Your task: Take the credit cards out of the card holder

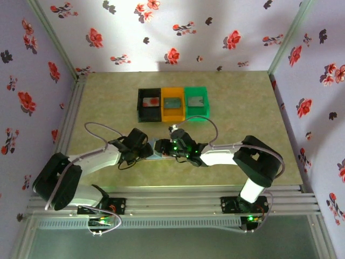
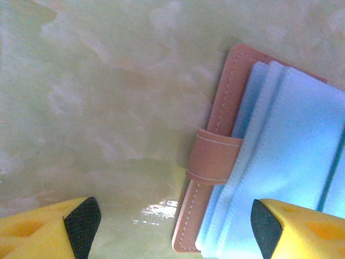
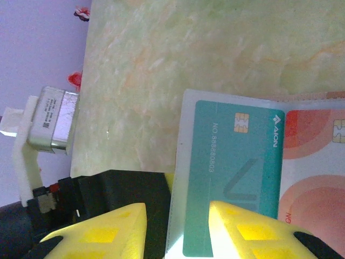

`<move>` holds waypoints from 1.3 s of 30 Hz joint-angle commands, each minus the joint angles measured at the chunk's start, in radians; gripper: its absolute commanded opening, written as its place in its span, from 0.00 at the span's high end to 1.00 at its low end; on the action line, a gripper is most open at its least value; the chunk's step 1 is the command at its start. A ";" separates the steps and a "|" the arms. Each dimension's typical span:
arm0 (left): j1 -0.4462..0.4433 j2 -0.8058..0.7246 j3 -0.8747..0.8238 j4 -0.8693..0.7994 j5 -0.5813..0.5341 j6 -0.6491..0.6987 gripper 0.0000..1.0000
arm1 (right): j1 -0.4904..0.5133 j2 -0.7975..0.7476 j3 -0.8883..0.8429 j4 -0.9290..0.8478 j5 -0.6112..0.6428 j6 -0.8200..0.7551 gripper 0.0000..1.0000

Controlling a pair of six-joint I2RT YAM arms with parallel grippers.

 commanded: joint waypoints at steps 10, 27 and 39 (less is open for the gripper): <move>0.083 -0.172 0.028 -0.241 0.052 0.079 0.21 | -0.012 0.030 0.034 -0.042 -0.029 -0.003 0.69; 0.093 0.009 0.146 -0.195 0.165 0.109 0.20 | -0.103 0.047 0.107 -0.183 -0.099 -0.060 0.66; 0.091 0.112 0.106 -0.156 0.180 0.104 0.20 | -0.112 0.120 0.162 -0.198 -0.173 -0.059 0.66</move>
